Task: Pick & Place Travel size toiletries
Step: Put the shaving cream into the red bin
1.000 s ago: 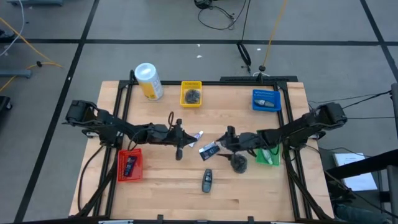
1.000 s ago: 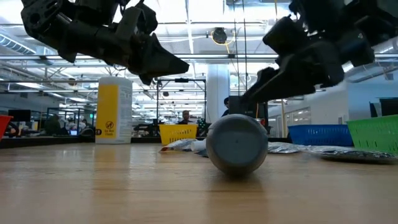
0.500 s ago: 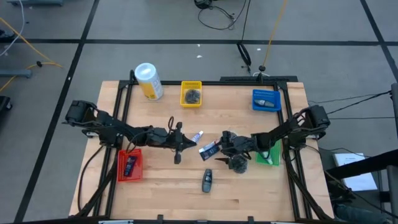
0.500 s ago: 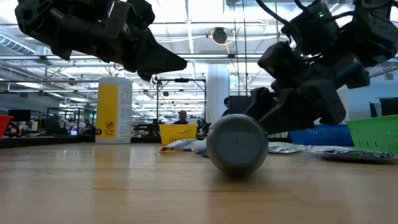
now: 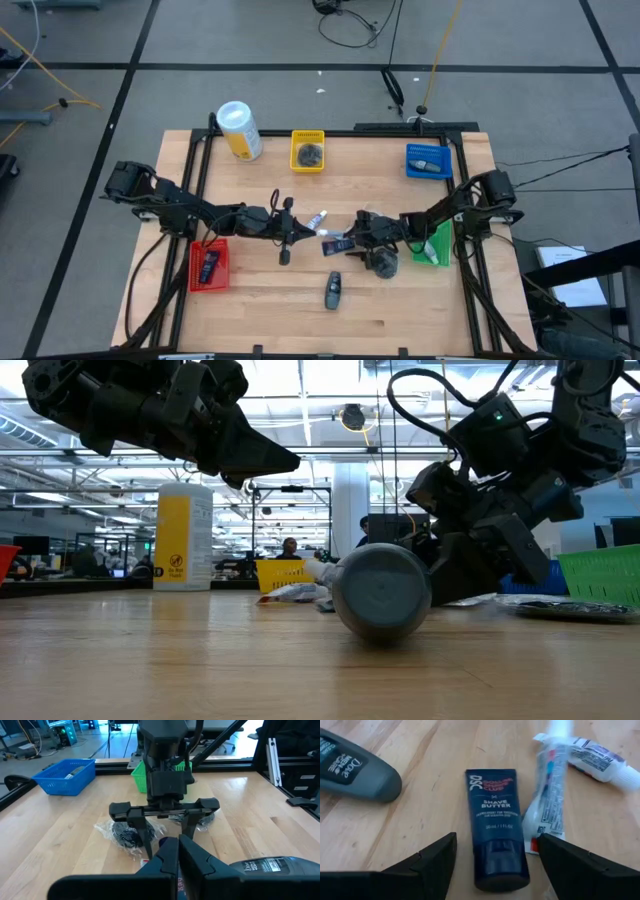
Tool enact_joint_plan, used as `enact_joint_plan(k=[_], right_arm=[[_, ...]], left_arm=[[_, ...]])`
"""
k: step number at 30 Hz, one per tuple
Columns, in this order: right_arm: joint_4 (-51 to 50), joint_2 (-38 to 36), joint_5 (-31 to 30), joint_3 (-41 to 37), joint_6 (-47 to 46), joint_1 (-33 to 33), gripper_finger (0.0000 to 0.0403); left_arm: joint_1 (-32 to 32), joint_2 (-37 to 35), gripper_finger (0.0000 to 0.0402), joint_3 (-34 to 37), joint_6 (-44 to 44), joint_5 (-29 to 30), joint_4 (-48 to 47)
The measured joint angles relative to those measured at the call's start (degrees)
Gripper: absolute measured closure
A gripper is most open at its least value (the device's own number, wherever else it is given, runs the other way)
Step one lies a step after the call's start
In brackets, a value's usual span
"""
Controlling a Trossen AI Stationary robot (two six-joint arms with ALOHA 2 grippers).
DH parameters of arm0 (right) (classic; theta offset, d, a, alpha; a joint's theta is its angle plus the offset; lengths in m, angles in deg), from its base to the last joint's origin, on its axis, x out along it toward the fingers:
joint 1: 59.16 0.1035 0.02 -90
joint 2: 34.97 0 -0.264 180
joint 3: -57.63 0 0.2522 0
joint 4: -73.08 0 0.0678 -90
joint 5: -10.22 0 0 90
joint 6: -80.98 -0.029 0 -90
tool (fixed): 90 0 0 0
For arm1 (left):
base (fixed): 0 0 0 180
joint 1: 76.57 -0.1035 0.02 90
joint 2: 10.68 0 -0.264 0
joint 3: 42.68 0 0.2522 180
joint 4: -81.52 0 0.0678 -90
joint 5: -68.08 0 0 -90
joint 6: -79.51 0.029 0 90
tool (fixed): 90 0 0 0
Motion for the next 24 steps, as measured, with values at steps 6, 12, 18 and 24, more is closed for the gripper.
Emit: enact_joint_plan(k=[6, 12, 18, 24], right_arm=[[0.00, 0.06, -0.13, 0.02, -0.29, 0.00, 0.0196], [-4.61, -4.95, -0.25, -0.05, 0.52, 1.39, 0.0283], [-10.38, -12.63, -8.80, -0.05, 3.93, 6.57, 0.0283], [-9.25, -14.09, -24.87, -0.05, 15.17, 13.79, 0.0269]], left_arm=[[0.00, 0.00, 0.0387, 0.00, 0.23, 0.00, 0.00], [0.18, 0.00, 0.0387, 0.02, -2.66, -0.07, 2.77], [0.68, 0.00, 0.0374, 0.02, -2.82, -3.52, 4.25], [0.06, 4.39, 0.0275, -2.56, -8.51, -3.61, 8.08]])
